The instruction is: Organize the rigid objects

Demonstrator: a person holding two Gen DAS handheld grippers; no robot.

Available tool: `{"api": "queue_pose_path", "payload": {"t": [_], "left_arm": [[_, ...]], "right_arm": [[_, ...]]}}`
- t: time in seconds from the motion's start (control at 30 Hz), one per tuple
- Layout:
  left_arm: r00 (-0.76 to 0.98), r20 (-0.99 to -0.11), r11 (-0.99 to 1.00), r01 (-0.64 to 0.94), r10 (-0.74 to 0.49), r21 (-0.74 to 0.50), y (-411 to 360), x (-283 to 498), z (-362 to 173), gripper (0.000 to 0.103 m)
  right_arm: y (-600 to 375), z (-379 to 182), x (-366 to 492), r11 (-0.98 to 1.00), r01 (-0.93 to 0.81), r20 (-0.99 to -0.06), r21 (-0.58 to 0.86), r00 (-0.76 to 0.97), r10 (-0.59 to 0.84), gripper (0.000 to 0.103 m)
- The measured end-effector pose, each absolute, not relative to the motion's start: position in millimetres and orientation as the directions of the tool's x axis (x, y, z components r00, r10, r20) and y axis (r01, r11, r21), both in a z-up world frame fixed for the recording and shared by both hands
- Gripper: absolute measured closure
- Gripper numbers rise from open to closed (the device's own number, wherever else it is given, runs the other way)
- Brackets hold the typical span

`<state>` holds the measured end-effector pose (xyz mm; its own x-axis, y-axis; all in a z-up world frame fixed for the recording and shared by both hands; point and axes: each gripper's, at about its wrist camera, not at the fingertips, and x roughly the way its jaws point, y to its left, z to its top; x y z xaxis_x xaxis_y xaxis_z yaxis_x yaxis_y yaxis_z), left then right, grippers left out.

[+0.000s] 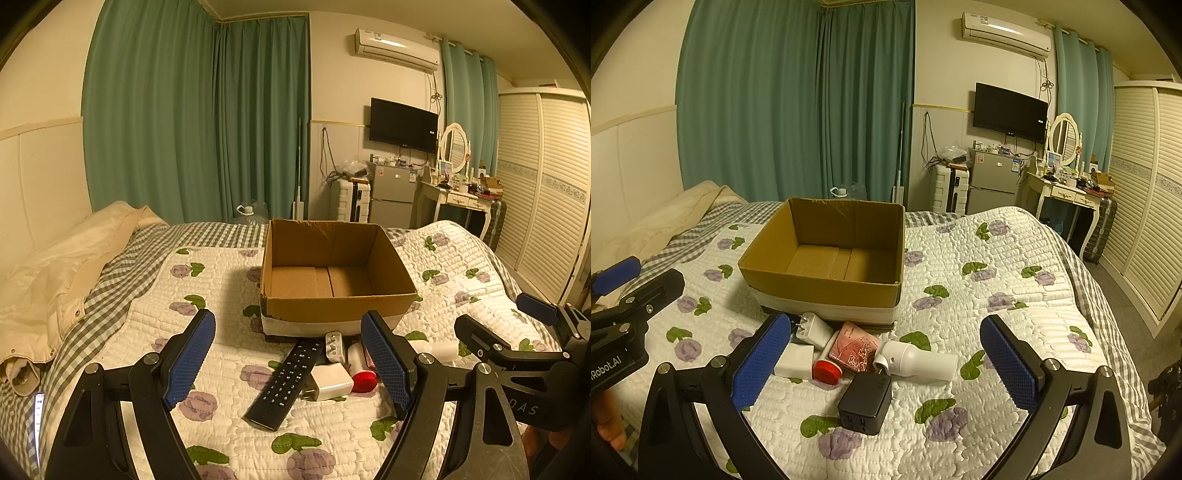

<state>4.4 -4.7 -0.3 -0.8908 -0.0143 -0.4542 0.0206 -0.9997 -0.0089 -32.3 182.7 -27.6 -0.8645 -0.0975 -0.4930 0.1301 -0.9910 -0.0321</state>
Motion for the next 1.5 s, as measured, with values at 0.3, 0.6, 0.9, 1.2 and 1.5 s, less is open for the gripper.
{"api": "queue_pose_path", "payload": {"t": [0.3,0.6,0.9,1.2,1.5], "left_arm": [[-0.891,-0.455,-1.000,0.021,-0.015,-0.009,-4,4,0,0.019],[-0.890,-0.455,-1.000,0.021,-0.014,-0.009,-4,4,0,0.019],[-0.890,-0.455,-1.000,0.020,-0.014,-0.009,-5,4,0,0.019],[-0.890,-0.455,-1.000,0.020,-0.014,-0.009,-5,4,0,0.019],[-0.890,-0.455,-1.000,0.019,-0.013,-0.008,-6,4,-1,0.019]], "right_arm": [[181,-27,-32,-0.991,0.131,-0.493,-0.034,-0.865,-0.097,0.000],[181,-28,-32,-0.991,0.132,-0.493,-0.034,-0.864,-0.098,0.000],[179,-28,-32,-0.990,0.133,-0.495,-0.036,-0.863,-0.098,0.000],[178,-27,-32,-0.990,0.137,-0.499,-0.039,-0.861,-0.100,0.000],[172,-28,-33,-0.987,0.153,-0.505,-0.053,-0.856,-0.105,0.000]]}}
